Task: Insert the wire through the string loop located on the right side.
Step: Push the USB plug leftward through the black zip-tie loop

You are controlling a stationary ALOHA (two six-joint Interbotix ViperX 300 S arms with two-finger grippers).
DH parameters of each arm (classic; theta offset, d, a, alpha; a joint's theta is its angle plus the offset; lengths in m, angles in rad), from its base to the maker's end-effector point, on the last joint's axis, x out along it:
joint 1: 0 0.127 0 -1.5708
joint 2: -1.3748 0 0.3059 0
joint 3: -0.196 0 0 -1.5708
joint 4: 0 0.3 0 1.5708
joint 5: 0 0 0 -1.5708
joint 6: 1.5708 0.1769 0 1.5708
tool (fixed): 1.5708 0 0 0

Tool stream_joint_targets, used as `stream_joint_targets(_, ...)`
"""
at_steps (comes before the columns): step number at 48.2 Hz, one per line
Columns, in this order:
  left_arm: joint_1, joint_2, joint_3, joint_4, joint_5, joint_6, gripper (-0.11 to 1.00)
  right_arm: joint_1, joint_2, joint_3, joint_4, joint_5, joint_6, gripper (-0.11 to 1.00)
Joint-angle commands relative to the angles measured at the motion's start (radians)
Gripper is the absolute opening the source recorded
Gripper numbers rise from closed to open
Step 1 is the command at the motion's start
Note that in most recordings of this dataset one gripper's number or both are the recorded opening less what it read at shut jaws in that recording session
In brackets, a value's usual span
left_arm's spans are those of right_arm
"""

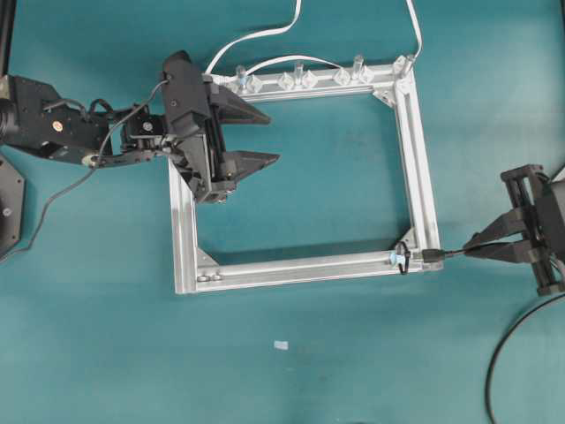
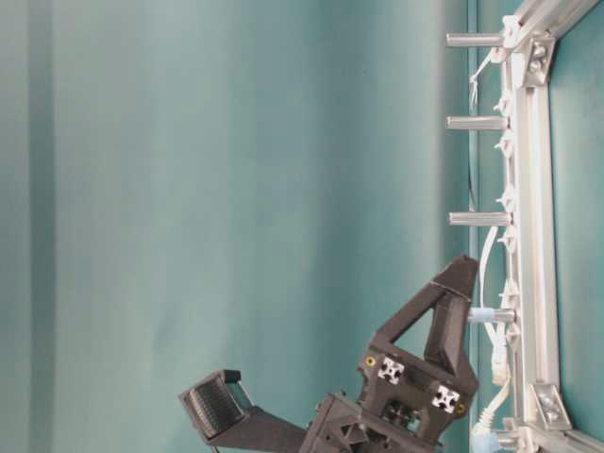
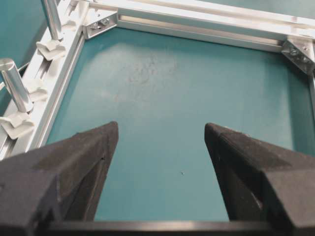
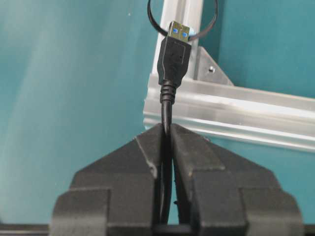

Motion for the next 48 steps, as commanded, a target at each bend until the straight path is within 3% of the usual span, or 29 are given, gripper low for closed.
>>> stream_joint_targets(1, 0.003, -0.021, -0.015, 0.002, -0.005, -0.003, 0.76, -0.002, 0.014, -0.031, -0.002, -0.011, 0.000, 0.06)
stream_joint_targets(48, 0.003, -0.020, -0.011, 0.003, -0.005, 0.000, 0.76, -0.002, 0.359, -0.229, -0.002, -0.118, 0.005, 0.06)
